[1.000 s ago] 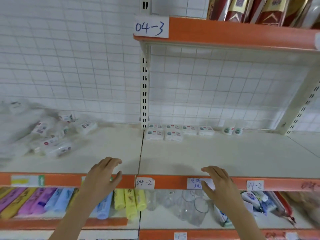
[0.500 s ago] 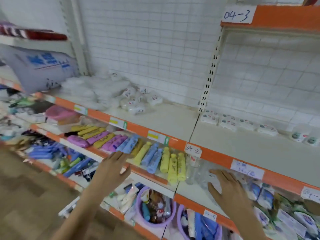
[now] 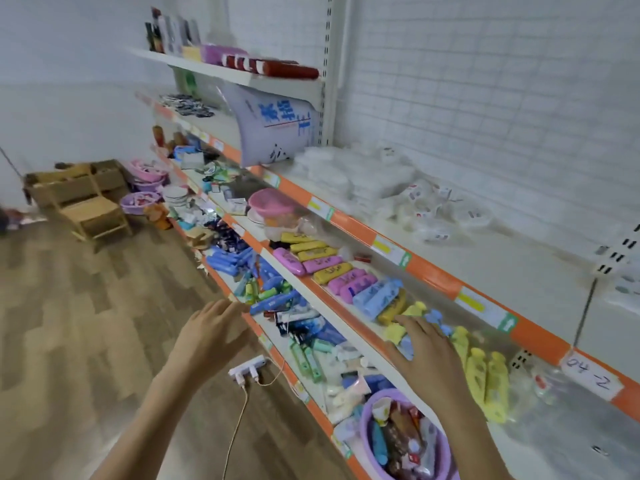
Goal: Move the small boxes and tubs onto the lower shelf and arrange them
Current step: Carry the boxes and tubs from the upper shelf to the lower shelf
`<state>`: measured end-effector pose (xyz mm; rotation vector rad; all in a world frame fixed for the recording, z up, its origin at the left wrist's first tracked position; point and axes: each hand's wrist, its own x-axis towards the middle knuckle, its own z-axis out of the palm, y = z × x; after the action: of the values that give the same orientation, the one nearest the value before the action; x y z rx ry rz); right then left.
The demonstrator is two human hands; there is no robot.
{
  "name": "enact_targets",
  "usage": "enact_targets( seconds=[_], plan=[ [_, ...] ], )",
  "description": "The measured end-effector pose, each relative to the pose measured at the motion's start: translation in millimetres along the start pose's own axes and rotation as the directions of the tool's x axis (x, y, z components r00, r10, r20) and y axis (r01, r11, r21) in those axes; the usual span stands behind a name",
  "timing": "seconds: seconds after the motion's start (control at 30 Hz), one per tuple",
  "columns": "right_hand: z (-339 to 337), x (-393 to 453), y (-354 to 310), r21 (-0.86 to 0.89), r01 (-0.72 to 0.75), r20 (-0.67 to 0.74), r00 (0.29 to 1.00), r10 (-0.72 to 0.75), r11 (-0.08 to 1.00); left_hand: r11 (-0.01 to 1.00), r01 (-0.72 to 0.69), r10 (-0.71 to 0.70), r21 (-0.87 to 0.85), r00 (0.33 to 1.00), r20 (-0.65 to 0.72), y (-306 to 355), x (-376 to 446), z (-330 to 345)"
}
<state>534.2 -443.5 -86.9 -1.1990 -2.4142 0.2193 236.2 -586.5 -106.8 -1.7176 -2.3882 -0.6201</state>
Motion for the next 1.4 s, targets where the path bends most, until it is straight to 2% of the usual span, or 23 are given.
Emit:
enact_targets(
  seconds=[0.17, 0.47, 0.63, 0.8, 1.03, 1.17, 1.27, 1.33, 1.4],
  plan=[
    [35, 78, -45, 0.031, -0.009, -0.013, 1.0, 0.009, 0.999, 0.999, 0.038, -0.038, 0.017, 0.999, -0.013, -72, 54, -4],
    [67, 179, -76, 0.034, -0.135, -0.114, 0.984, 0.138, 0.99, 0.995, -0.074, 0.075, -0.061, 0.997, 0.019, -143, 178, 4],
    [61, 228, -64, -0.015, -0.134, -0.194, 0.973, 0.128, 0.991, 0.972, -0.15, 0.151, -0.181, 0.989, -0.008, -141, 257, 14],
    [44, 293, -47, -0.037, -0.175, -0.234, 0.959, 0.162, 0.984, 0.917, -0.311, 0.301, -0.25, 0.951, -0.078, -125, 349, 25],
    [28, 408, -3, -0.046, -0.139, -0.251, 0.96, 0.123, 0.989, 0.868, -0.38, 0.364, -0.318, 0.925, -0.113, -81, 486, 46],
    [35, 474, 20, -0.033, -0.121, -0.133, 0.984, 0.116, 0.992, 0.844, -0.418, 0.428, -0.336, 0.903, -0.047, -55, 563, 57],
    [47, 512, 29, -0.059, -0.132, -0.006, 0.991, 0.132, 0.989, 0.829, -0.417, 0.474, -0.372, 0.878, 0.07, -35, 608, 68],
    [56, 531, 33, -0.087, -0.151, 0.083, 0.984, 0.158, 0.985, 0.823, -0.421, 0.515, -0.382, 0.837, 0.187, -23, 632, 79],
    [64, 544, 34, -0.116, -0.167, 0.161, 0.97, 0.184, 0.979, 0.826, -0.425, 0.548, -0.37, 0.759, 0.352, -11, 649, 89]
  ],
)
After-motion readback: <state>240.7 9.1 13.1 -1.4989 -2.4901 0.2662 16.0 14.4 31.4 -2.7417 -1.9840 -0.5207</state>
